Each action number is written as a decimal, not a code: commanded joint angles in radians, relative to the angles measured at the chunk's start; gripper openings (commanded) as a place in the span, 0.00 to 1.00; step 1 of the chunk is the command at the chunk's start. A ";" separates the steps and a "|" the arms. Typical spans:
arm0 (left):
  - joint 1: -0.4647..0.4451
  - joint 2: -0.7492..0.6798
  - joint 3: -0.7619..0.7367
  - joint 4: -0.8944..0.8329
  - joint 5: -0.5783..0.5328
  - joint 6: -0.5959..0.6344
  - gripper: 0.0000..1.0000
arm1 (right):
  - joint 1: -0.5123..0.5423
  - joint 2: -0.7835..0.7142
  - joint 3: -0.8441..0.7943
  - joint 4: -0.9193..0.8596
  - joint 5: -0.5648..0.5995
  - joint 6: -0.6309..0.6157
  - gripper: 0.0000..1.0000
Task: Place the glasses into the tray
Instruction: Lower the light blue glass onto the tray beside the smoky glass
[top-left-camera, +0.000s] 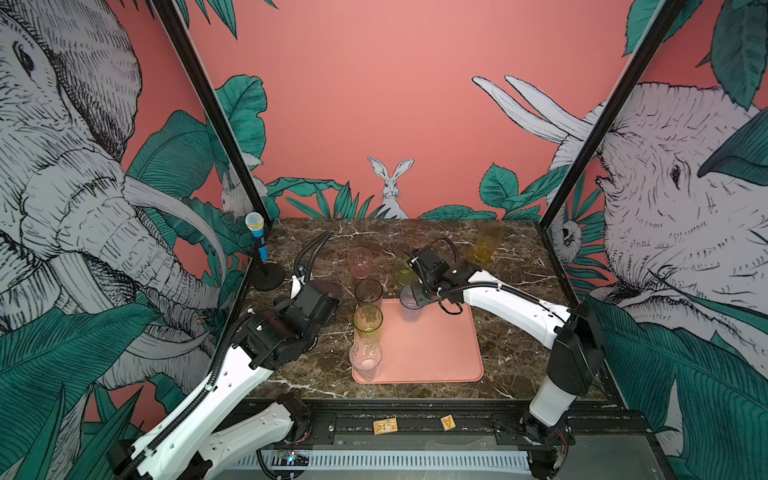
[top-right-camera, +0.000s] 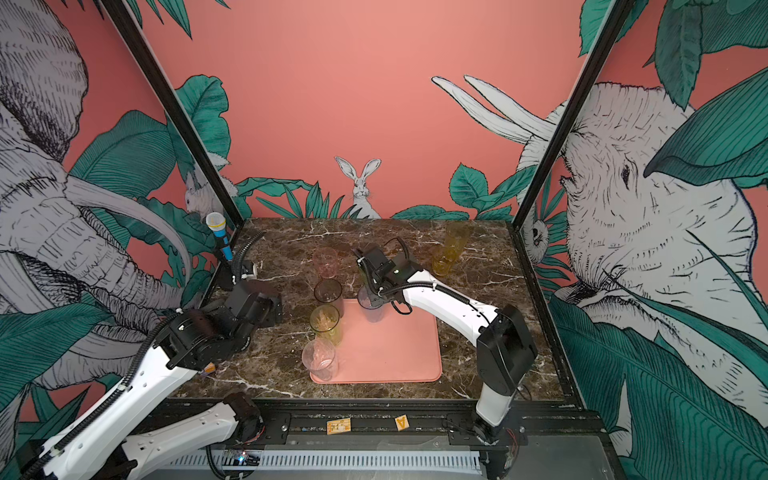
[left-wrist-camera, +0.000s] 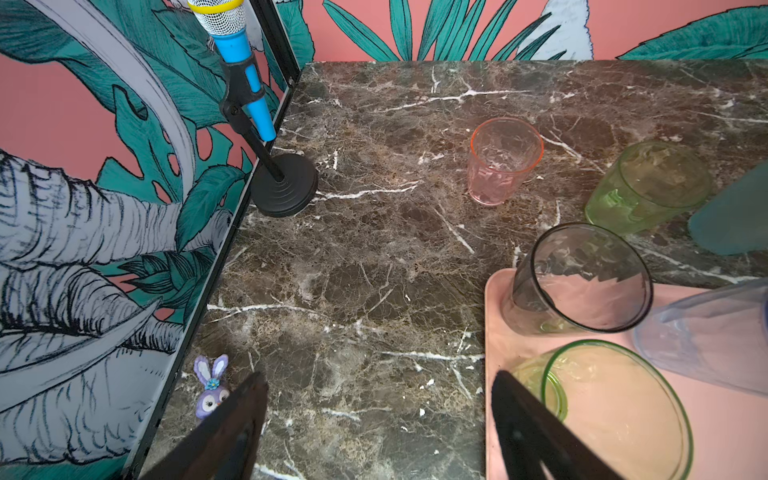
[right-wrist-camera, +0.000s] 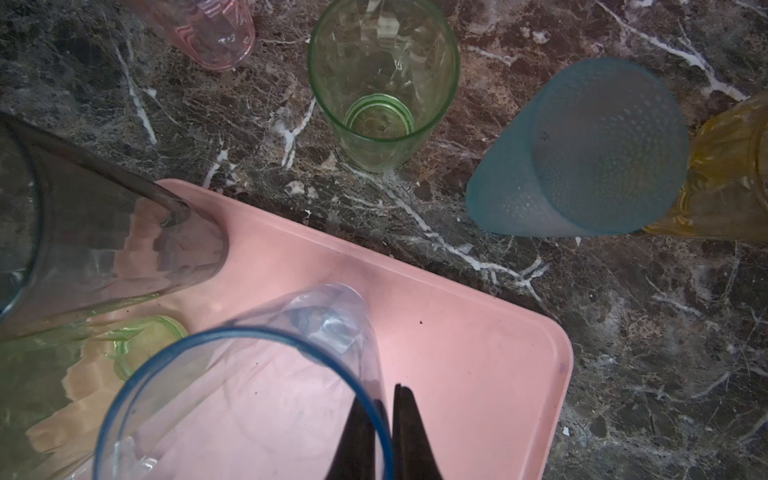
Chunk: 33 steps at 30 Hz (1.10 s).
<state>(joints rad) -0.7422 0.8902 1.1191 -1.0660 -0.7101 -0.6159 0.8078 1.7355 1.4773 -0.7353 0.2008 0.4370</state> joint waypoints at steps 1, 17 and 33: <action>0.008 -0.001 -0.013 -0.009 -0.002 -0.024 0.86 | -0.009 0.014 0.037 0.033 0.010 -0.003 0.00; 0.009 -0.013 -0.022 -0.009 0.000 -0.025 0.86 | -0.025 0.064 0.069 0.038 0.001 0.006 0.00; 0.009 -0.017 -0.025 -0.009 0.013 -0.031 0.85 | -0.030 0.072 0.087 0.012 0.011 0.028 0.22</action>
<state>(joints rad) -0.7422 0.8886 1.1061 -1.0657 -0.6922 -0.6285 0.7841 1.8000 1.5330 -0.7204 0.1997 0.4469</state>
